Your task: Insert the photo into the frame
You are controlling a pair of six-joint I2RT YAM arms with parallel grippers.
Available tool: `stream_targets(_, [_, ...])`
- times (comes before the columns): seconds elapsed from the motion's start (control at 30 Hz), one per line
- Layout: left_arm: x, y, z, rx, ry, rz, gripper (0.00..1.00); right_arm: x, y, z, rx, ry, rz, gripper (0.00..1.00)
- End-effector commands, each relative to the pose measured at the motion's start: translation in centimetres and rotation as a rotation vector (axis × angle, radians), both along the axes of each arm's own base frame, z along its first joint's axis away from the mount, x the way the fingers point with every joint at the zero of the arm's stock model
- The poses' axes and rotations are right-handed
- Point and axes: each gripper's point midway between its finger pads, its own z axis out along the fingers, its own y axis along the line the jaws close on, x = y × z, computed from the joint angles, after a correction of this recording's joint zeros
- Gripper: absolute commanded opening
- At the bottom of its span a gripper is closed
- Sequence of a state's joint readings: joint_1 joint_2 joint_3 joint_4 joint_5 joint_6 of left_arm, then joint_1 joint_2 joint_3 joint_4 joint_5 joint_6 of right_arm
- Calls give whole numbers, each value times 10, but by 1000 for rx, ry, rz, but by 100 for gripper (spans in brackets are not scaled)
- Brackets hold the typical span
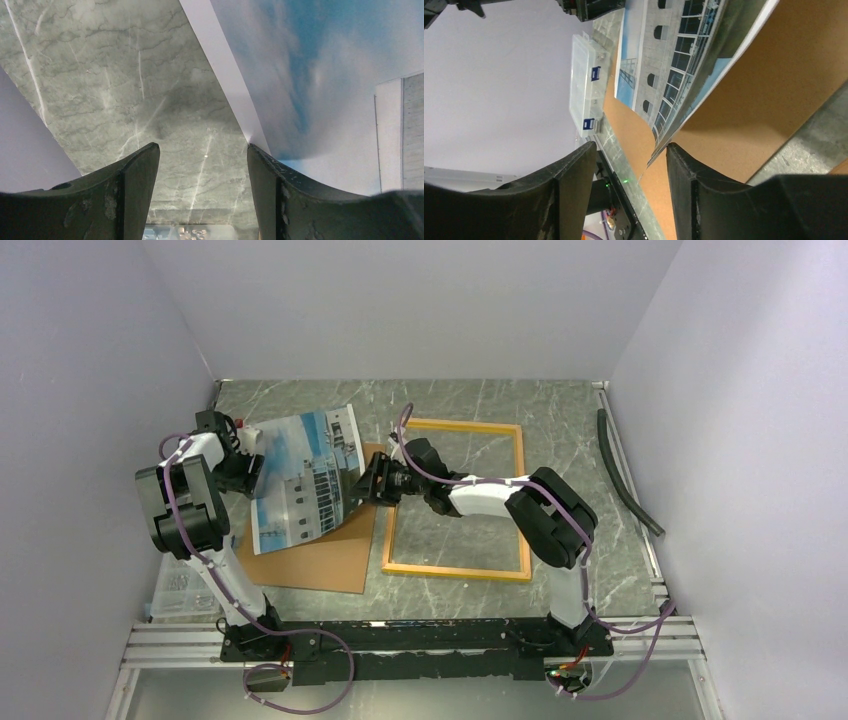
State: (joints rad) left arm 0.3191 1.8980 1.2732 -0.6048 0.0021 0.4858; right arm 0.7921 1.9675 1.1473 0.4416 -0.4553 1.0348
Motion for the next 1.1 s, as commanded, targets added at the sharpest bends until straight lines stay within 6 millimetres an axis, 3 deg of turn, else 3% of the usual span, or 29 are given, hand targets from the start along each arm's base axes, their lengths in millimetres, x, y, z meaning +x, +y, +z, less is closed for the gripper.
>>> stream_targets(0.0, [-13, -24, -17, -80, 57, -35, 71, 8, 0, -6, -51, -21, -6, 55])
stream_targets(0.1, [-13, -24, -16, -81, 55, -35, 71, 7, -8, -20, -134, -4, -17, 53])
stream_targets(0.2, [-12, -25, -15, -84, 54, -33, 71, 10, -12, -22, -166, -17, -40, 47])
stream_targets(0.37, [-11, -27, -9, -97, 45, -30, 70, 16, -15, -27, -209, -36, -61, 25])
stream_targets(0.53, [-10, -34, 11, -131, 26, -29, 71, 25, -23, -21, -267, -98, -102, 2])
stream_targets(0.63, [-2, -33, 34, -137, -15, -17, 75, 33, -30, 12, -268, -205, -114, 0])
stream_targets(0.77, [9, -28, 65, -150, -71, 21, 79, 39, -52, 92, -312, -425, -129, 0])
stream_targets(0.93, [15, -25, 88, -141, -113, 51, 81, 31, -109, 175, -460, -626, -181, 0])
stream_targets(1.07, [13, -27, 90, -144, -110, 51, 80, 15, -179, 221, -633, -727, -278, 0])
